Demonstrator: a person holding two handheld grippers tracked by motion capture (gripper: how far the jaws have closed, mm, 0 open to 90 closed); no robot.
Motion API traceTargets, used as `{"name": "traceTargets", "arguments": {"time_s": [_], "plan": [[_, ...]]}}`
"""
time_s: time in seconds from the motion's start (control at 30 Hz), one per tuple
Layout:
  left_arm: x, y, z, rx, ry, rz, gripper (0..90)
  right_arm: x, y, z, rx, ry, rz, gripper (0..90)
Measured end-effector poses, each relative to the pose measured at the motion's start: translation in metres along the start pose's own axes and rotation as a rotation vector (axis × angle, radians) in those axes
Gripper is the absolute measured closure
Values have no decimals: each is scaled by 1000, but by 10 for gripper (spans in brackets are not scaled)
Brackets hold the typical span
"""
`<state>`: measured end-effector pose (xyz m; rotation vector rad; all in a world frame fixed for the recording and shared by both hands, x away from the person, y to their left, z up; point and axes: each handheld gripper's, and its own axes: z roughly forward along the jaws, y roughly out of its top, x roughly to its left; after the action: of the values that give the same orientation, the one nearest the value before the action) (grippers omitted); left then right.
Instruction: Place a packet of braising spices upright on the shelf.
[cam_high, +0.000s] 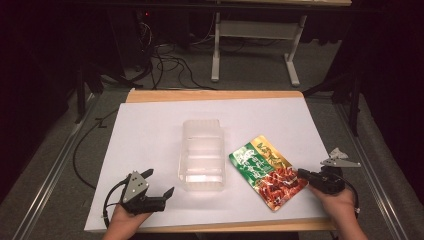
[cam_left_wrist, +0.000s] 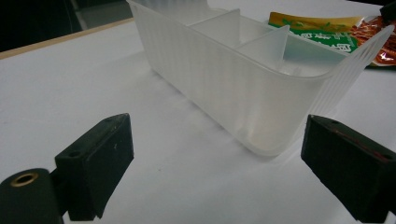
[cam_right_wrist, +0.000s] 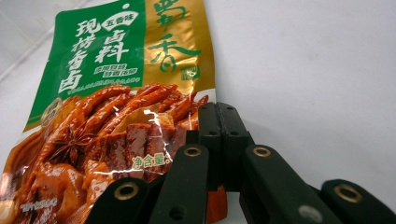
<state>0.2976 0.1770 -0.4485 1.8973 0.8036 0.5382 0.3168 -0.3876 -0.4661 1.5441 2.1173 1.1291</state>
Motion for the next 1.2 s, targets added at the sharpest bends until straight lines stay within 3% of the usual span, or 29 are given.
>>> {"name": "traceTargets", "arguments": {"time_s": [0.37,1.03,1.2], "plan": [[3,4,7,-15,-9,-12,99,4,-12,-12,4,9,7,900],[9,10,22,-32,-28,-40,100,22,-31,-32,35,-10,-12,900],[8,10,23,-28,-27,-31,104,25,-33,-33,37,-10,-16,900]]}}
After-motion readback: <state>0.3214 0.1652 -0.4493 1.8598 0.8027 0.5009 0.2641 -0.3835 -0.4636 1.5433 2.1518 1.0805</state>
